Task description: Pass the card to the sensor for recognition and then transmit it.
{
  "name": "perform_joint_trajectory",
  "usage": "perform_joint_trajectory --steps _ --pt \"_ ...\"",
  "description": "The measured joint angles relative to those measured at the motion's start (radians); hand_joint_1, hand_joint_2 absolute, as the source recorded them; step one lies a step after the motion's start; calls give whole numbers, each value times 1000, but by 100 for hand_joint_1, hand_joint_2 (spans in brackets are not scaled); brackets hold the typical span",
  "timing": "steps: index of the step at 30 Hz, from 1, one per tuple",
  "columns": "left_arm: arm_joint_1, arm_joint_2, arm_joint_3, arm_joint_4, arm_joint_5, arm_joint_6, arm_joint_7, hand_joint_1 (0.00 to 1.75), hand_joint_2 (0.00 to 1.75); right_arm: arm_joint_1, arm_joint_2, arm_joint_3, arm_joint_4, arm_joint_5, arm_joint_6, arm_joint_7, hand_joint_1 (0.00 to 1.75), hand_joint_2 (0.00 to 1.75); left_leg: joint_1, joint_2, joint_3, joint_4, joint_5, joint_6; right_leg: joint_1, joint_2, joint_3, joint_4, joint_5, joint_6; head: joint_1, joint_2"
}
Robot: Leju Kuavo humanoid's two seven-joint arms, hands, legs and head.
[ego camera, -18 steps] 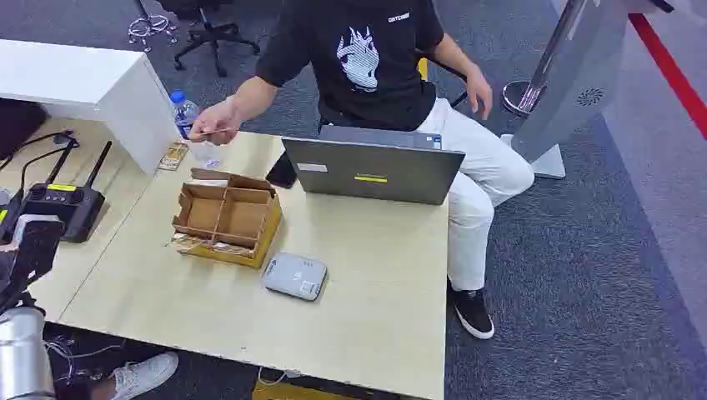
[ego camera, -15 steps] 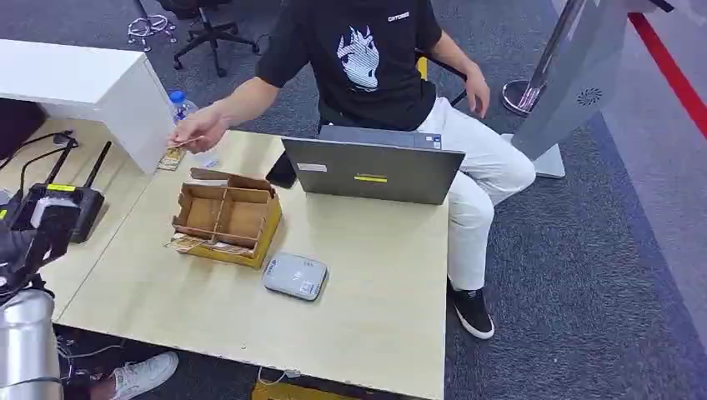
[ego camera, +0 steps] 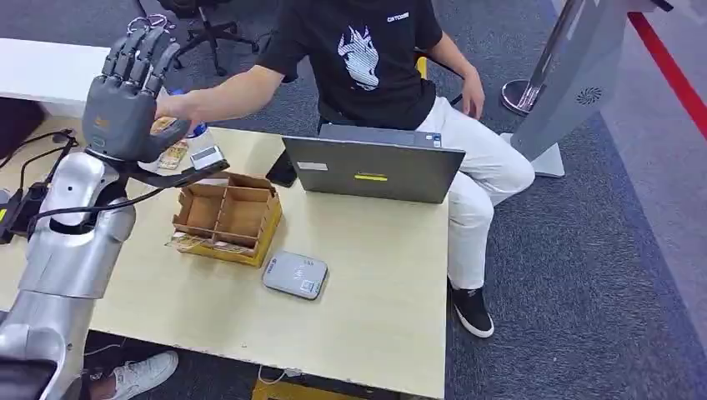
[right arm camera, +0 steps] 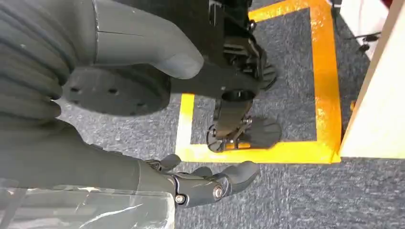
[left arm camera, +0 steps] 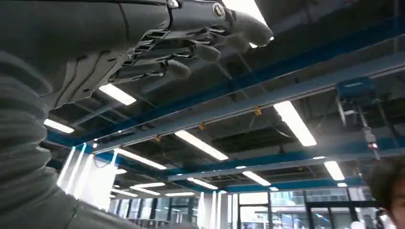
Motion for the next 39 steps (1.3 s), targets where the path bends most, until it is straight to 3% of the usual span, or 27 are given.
perform_joint_trajectory --steps 5,12,28,39 --pt "-30 16 -81 4 -3 14 2 175 175 -2 3 -1 0 2 -10 0 0 175 0 -2 -1 0 0 0 0 -1 -1 0 0 1 -1 0" --pt "-32 18 -115 9 -5 18 3 175 175 -2 4 -1 1 2 -16 2 0 175 0 -1 -1 0 0 0 1 -1 -1 0 0 1 -2 0" --pt "-33 18 -118 21 -23 39 11 175 175 -2 5 -1 5 3 -21 2 0 175 0 -1 -1 0 0 0 1 0 -1 0 0 1 -2 0" --pt "0 18 -118 28 -20 92 10 175 175 -2 5 -1 5 3 -31 7 0 175 0 -1 -1 0 0 0 1 -1 -1 0 0 1 -2 0"
